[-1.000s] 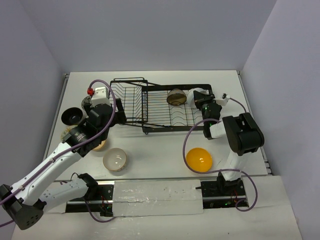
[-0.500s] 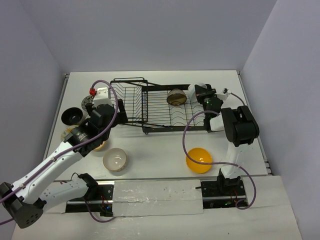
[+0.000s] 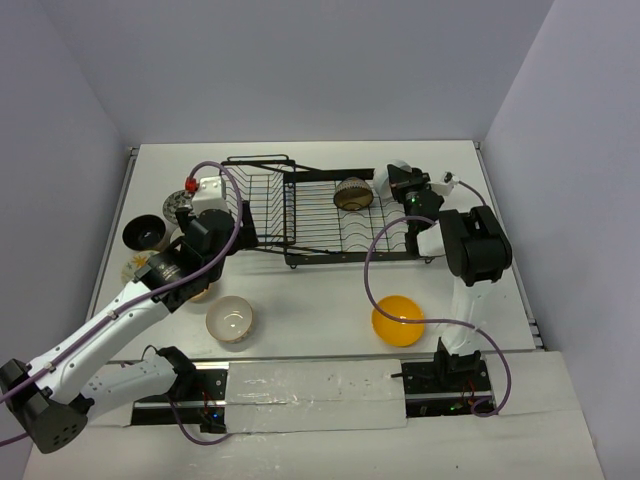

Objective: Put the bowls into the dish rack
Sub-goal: Insert the bowl at the center of the board.

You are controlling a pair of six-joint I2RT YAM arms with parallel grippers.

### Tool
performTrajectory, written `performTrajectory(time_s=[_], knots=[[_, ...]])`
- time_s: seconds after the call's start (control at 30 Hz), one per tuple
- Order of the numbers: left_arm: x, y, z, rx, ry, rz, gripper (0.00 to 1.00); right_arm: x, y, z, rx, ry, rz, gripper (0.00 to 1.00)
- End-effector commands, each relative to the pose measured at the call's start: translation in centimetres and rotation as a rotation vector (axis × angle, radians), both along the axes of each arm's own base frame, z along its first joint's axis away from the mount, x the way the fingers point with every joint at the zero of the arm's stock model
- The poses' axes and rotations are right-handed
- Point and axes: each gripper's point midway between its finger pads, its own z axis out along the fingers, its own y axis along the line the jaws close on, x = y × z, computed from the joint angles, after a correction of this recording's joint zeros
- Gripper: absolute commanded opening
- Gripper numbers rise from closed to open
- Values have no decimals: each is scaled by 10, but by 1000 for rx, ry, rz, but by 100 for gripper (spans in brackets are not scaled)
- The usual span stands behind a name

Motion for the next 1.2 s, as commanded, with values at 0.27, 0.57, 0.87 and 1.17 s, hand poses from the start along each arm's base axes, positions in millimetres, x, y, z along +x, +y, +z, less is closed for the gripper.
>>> performTrajectory(time_s=[0.27,0.57,0.87,1.17], knots=[[1,-5,1,27,-14,-14,99,-7,-10,100,59,-447,-27,0],[0,-9,0,34,-13,-27,99,-10,-7,103,28,-454,-22,0],[-2,-14,-1,33,-9,-46,99,-18,-9,77,-1,-388,-28,0],[-3,-16,0,27,-9,-56,99,-25,-7,64,-17,-350,-14,0]])
